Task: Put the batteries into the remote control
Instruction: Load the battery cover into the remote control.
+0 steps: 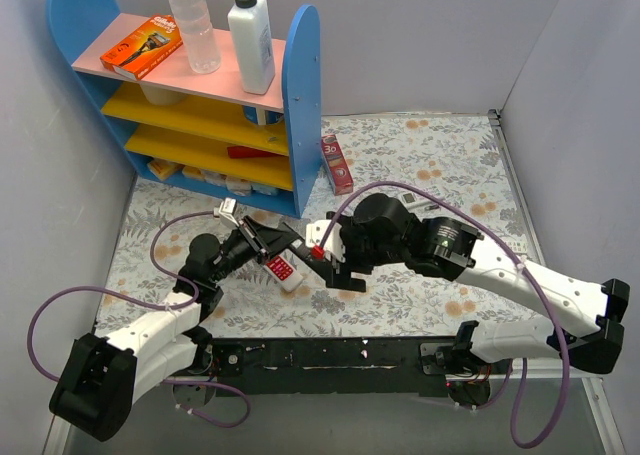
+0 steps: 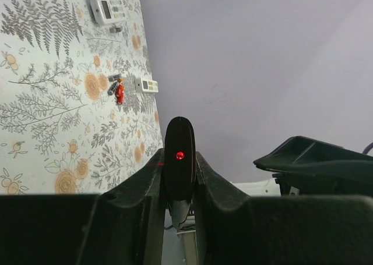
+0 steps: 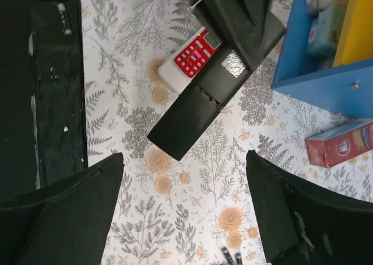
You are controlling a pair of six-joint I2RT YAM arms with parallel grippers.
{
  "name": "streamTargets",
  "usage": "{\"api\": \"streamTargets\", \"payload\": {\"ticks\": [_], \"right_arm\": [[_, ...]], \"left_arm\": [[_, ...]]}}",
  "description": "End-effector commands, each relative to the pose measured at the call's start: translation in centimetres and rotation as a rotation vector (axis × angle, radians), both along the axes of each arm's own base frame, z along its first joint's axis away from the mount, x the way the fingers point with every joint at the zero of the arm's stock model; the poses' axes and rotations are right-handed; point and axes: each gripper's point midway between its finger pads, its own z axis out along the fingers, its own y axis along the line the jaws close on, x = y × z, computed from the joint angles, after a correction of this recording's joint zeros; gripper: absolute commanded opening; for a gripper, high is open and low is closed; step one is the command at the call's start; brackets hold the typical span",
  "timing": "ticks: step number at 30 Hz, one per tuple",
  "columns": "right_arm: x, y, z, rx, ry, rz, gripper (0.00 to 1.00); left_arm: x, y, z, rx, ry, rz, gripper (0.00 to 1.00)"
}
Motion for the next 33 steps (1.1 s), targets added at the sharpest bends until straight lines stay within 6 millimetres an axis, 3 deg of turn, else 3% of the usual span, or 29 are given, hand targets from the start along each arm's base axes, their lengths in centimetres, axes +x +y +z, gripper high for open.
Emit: {"api": "streamTargets", "payload": {"ticks": [1, 11, 33], "right_arm": [[-1.2, 0.2, 0.1, 0.017, -0.152, 0.253, 0.89], [-2.4, 0.3, -1.7, -0.063, -0.137, 0.411, 0.81], [-1.5, 0.4, -4.8, -0.114, -0.13, 0.367, 0.66]], "left_arm": [[-0.8, -0.9, 2.6, -0.038, -0.048, -0.088, 0.0], [-1.2, -1.9, 3.9, -0.033, -0.06, -0.18, 0.0], [-1.6, -2.3, 6.0, -0.089, -0.08, -0.23, 0.0]]}}
